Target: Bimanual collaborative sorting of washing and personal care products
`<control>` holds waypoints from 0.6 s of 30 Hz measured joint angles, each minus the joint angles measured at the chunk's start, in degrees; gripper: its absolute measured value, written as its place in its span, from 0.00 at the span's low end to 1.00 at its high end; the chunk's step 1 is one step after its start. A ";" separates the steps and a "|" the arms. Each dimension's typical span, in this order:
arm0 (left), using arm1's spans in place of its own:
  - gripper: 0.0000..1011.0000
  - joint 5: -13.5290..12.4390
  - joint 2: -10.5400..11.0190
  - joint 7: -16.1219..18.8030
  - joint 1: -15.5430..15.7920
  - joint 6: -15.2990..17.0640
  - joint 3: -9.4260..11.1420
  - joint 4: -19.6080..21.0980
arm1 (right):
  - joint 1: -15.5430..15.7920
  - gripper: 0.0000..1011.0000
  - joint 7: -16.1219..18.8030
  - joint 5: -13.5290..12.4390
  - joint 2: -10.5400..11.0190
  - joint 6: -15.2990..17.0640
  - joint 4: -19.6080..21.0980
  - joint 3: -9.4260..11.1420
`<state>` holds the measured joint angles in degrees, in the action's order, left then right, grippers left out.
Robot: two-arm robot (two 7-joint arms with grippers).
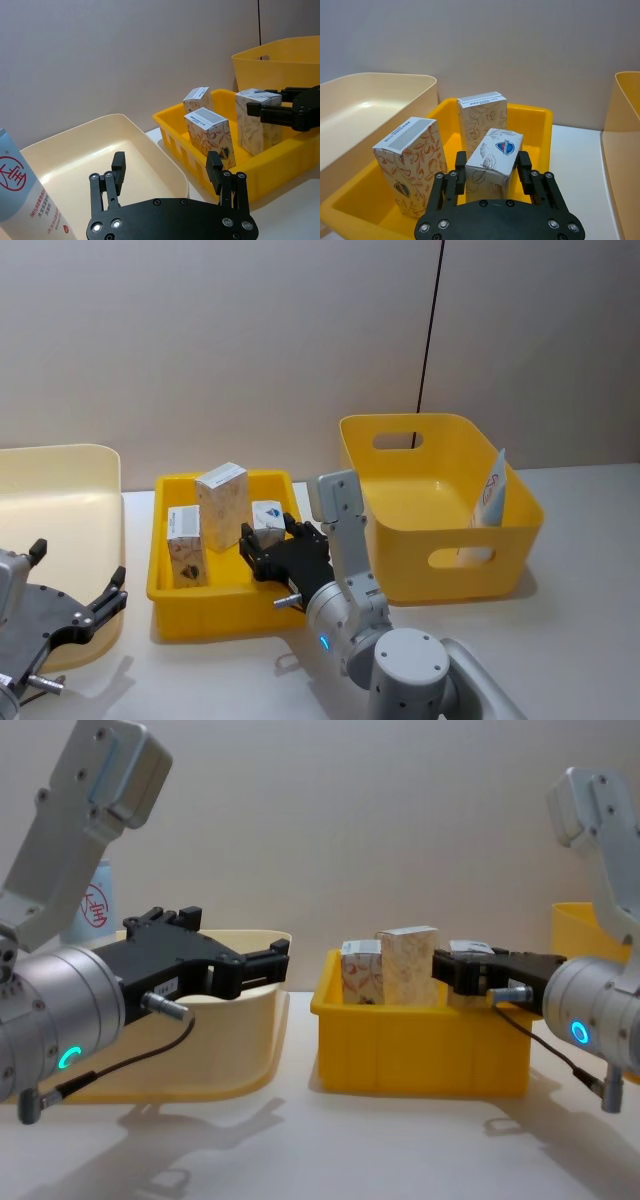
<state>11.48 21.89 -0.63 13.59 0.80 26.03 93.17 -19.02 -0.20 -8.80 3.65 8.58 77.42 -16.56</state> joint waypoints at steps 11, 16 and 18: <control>0.99 0.00 0.00 0.00 0.00 0.00 0.00 0.00 | -0.07 0.44 -0.16 0.18 -0.20 0.02 -0.18 0.09; 0.99 0.00 0.00 0.00 0.00 0.00 0.00 0.00 | -0.04 0.44 0.22 0.37 -0.09 -1.14 -0.19 0.09; 0.99 0.00 0.00 0.00 0.00 0.00 0.00 0.00 | 0.01 0.44 0.50 0.50 -0.02 -2.09 -0.19 0.08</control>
<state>11.48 21.89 -0.63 13.59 0.80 26.02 93.17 -19.01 0.30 -8.30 3.64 6.49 77.23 -16.49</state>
